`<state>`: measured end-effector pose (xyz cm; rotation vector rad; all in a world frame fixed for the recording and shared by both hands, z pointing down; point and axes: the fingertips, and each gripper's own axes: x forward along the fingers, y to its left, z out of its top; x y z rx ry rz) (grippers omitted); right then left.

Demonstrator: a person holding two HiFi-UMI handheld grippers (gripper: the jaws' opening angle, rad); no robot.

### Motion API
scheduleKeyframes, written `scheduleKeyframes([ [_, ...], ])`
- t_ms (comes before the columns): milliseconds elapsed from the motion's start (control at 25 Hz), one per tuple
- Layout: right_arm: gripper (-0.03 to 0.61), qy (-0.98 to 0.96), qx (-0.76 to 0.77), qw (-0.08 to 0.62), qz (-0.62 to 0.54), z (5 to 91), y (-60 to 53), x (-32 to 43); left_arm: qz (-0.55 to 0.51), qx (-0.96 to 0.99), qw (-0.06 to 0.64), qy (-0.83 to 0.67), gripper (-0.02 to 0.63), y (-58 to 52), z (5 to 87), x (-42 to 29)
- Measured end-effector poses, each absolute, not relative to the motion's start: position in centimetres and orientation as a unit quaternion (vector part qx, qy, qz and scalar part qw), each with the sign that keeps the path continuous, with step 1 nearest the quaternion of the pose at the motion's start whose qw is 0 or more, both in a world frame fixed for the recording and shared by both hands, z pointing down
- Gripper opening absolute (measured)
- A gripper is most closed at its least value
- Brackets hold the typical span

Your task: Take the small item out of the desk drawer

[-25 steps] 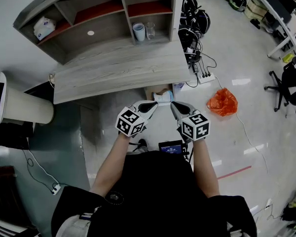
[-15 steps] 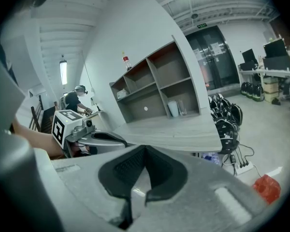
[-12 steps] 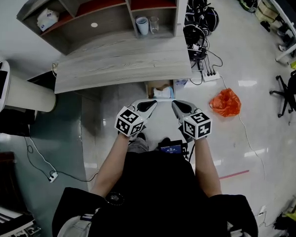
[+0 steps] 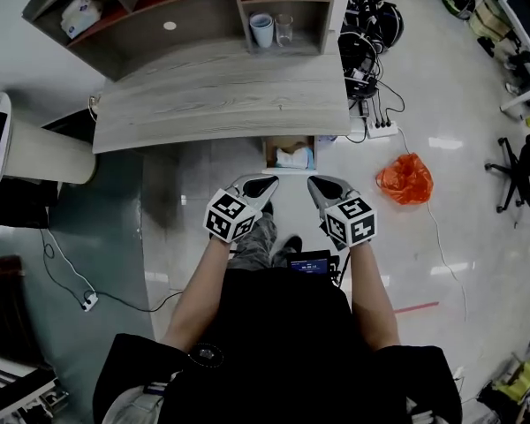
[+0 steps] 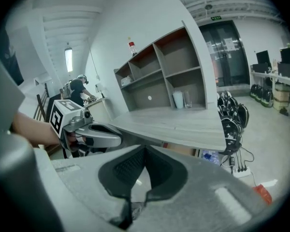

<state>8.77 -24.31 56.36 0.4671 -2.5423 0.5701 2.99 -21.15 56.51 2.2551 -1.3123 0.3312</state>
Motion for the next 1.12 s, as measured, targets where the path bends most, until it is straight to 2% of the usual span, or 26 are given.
scheduleKeyframes([
  [1120, -0.002, -0.905, 0.100, 0.391, 0.132, 68.4, -29.6, 3.3, 0.114, 0.812, 0.324, -0.471, 0.000, -25.7, 66.3, -0.6],
])
